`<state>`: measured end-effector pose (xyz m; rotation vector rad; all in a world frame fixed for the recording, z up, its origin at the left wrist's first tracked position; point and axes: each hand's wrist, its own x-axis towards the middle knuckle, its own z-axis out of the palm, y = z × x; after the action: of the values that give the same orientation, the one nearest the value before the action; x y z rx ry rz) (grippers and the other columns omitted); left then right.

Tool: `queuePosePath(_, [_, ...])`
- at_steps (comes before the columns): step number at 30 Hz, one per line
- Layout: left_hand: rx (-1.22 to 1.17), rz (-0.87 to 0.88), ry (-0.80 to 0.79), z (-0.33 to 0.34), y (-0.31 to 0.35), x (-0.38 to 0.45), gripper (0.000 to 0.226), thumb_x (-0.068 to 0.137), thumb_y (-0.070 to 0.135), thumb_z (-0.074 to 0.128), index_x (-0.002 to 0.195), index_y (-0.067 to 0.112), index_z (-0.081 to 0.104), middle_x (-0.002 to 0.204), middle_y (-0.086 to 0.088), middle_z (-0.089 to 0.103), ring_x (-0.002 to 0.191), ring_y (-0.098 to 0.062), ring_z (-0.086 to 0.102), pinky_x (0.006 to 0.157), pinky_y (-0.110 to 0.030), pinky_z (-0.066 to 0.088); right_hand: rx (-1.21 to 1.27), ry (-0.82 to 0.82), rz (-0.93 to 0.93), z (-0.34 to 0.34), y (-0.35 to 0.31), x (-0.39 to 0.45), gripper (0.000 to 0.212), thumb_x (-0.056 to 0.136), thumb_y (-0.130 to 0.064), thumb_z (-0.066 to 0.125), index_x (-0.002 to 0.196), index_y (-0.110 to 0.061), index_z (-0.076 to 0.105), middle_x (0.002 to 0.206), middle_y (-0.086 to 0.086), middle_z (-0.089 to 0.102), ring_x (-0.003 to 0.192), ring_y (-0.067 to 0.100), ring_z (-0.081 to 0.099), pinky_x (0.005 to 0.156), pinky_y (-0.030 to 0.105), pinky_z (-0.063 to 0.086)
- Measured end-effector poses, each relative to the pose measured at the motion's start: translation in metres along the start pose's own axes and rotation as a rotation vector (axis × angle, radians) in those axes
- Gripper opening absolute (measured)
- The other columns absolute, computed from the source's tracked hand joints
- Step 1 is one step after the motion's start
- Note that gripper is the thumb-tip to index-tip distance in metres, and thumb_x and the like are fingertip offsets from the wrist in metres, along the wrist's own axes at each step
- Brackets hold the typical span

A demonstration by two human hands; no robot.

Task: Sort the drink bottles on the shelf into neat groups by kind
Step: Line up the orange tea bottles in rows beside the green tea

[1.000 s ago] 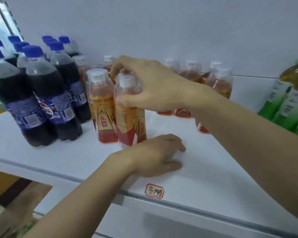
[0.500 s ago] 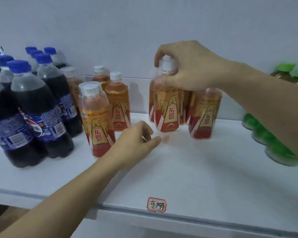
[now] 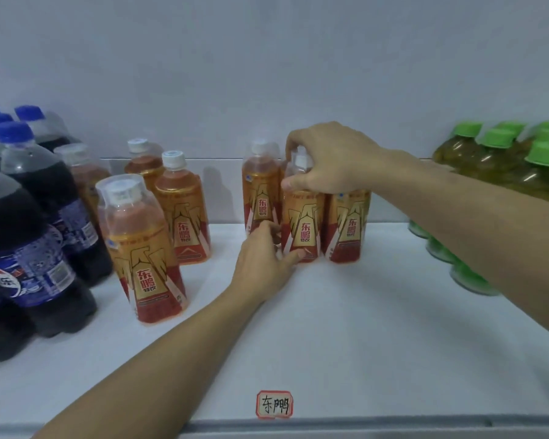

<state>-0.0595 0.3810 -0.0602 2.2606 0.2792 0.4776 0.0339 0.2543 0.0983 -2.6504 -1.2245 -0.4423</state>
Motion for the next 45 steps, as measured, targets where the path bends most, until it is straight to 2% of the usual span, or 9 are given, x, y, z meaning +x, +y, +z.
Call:
queuePosePath(4, [0.006, -0.014, -0.014, 0.000, 0.002, -0.001, 0.054, 0.085, 0.043, 0.079, 0.126, 0.025, 0.049, 0.117, 0.012, 0.062, 0.104, -0.010, 0.061, 0.091, -0.032, 0.055, -0.066, -0.091, 0.016, -0.007, -0.006, -0.001, 0.060, 0.081, -0.063, 0.069, 0.128, -0.028, 0.055, 0.096, -0.007, 0.047, 0.097, 0.023, 0.053, 0.072, 0.035, 0.038])
queuePosePath(7, [0.037, -0.011, -0.080, -0.007, 0.004, -0.006, 0.057, 0.086, 0.043, 0.077, 0.131, 0.023, 0.049, 0.123, 0.009, 0.061, 0.105, -0.010, 0.059, 0.087, -0.028, 0.051, -0.169, -0.033, -0.043, -0.015, -0.026, -0.001, 0.058, 0.088, -0.065, 0.061, 0.134, -0.030, 0.051, 0.111, -0.002, 0.048, 0.109, 0.026, 0.055, 0.087, 0.042, 0.042])
queuePosePath(12, [0.375, 0.097, -0.325, -0.039, 0.005, -0.027, 0.054, 0.092, 0.048, 0.063, 0.139, 0.024, 0.050, 0.138, 0.004, 0.049, 0.124, -0.019, 0.053, 0.098, -0.032, 0.046, 0.286, 0.117, -0.406, -0.017, -0.108, 0.005, 0.057, 0.092, -0.061, 0.056, 0.140, -0.033, 0.047, 0.125, -0.005, 0.053, 0.104, -0.001, 0.053, 0.089, 0.023, 0.043])
queuePosePath(16, [0.458, 0.297, -0.601, -0.086, -0.009, -0.055, 0.051, 0.096, 0.046, 0.061, 0.143, 0.031, 0.048, 0.150, 0.012, 0.040, 0.130, -0.011, 0.046, 0.104, -0.020, 0.034, 0.177, -0.044, -0.651, 0.005, -0.163, 0.019, 0.069, 0.087, -0.062, 0.063, 0.148, -0.038, 0.040, 0.140, 0.002, 0.046, 0.125, 0.019, 0.050, 0.104, 0.035, 0.044])
queuePosePath(20, [0.403, 0.451, -0.611, -0.126, -0.031, -0.085, 0.044, 0.097, 0.037, 0.063, 0.139, 0.025, 0.055, 0.153, 0.009, 0.043, 0.138, 0.000, 0.037, 0.105, -0.002, 0.022, 0.315, -0.163, -0.607, 0.023, -0.171, 0.026, 0.056, 0.081, -0.051, 0.077, 0.127, -0.031, 0.051, 0.120, -0.008, 0.060, 0.104, 0.010, 0.058, 0.089, 0.035, 0.051])
queuePosePath(23, [0.318, 0.461, -0.571, -0.148, -0.046, -0.096, 0.036, 0.095, 0.033, 0.067, 0.130, 0.026, 0.062, 0.140, 0.016, 0.055, 0.129, 0.004, 0.046, 0.109, -0.013, 0.033, 0.359, -0.112, -0.518, 0.021, -0.154, 0.022, 0.053, 0.079, -0.052, 0.079, 0.121, -0.032, 0.053, 0.112, -0.014, 0.064, 0.096, 0.004, 0.060, 0.080, 0.026, 0.049])
queuePosePath(27, [0.212, 0.384, -0.452, -0.162, -0.054, -0.091, 0.016, 0.095, 0.036, 0.067, 0.110, 0.031, 0.069, 0.108, 0.021, 0.068, 0.102, -0.001, 0.062, 0.084, -0.023, 0.053, 0.360, -0.075, -0.346, -0.002, -0.119, 0.016, 0.051, 0.078, -0.054, 0.080, 0.118, -0.040, 0.053, 0.086, -0.024, 0.066, 0.078, -0.008, 0.061, 0.061, 0.008, 0.040])
queuePosePath(36, [0.275, 0.275, -0.333, -0.121, -0.050, -0.028, 0.031, 0.095, 0.039, 0.065, 0.124, 0.027, 0.064, 0.119, 0.012, 0.062, 0.109, -0.007, 0.058, 0.091, -0.028, 0.052, 0.122, -0.114, -0.174, 0.001, -0.069, 0.023, 0.054, 0.072, -0.051, 0.084, 0.114, -0.044, 0.050, 0.095, -0.009, 0.062, 0.084, 0.006, 0.058, 0.069, 0.034, 0.048])
queuePosePath(45, [0.492, 0.366, -0.372, -0.118, -0.071, -0.026, 0.035, 0.096, 0.041, 0.060, 0.128, 0.028, 0.062, 0.126, 0.010, 0.052, 0.120, -0.013, 0.048, 0.103, -0.033, 0.045, -0.016, -0.138, -0.109, 0.008, -0.064, 0.035, 0.055, 0.071, -0.053, 0.083, 0.115, -0.041, 0.053, 0.095, -0.014, 0.048, 0.088, 0.011, 0.053, 0.068, 0.033, 0.043])
